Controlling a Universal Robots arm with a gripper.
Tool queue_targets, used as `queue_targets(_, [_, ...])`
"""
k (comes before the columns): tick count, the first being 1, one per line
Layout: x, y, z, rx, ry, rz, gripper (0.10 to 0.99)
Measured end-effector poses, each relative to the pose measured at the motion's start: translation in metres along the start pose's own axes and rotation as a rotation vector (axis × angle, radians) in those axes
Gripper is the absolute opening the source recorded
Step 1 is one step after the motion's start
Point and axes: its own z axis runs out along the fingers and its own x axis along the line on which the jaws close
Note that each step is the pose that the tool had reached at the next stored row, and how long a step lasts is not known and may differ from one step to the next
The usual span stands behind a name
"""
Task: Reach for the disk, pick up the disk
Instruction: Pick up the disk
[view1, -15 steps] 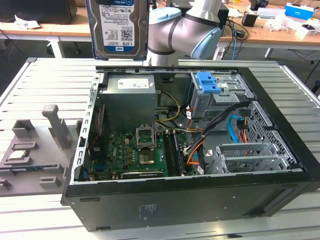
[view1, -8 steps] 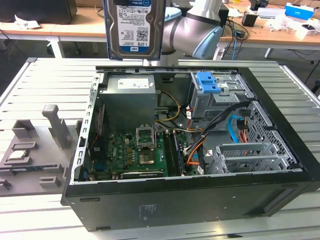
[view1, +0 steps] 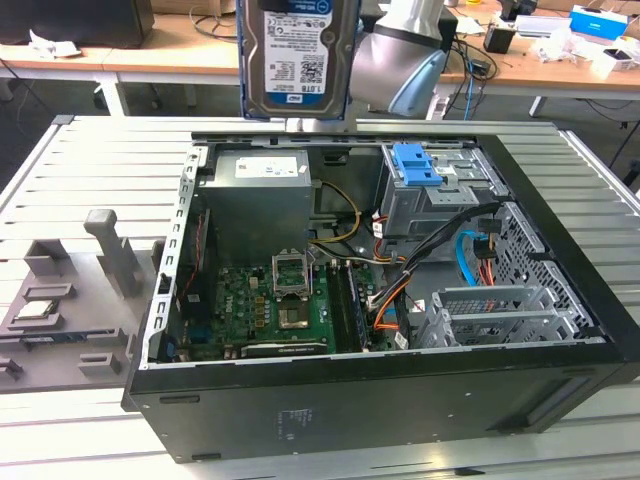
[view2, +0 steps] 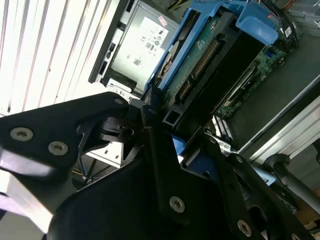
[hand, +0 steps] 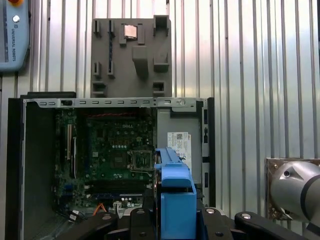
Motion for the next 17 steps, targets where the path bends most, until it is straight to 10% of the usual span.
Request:
queue_targets(4, [0.0, -0.0168, -0.0012, -0.002, 0.0001, 0.0, 0.365])
queue_targets(17, [0.0131, -0.0226, -0.0016, -0.002, -0.0001, 0.0, 0.365])
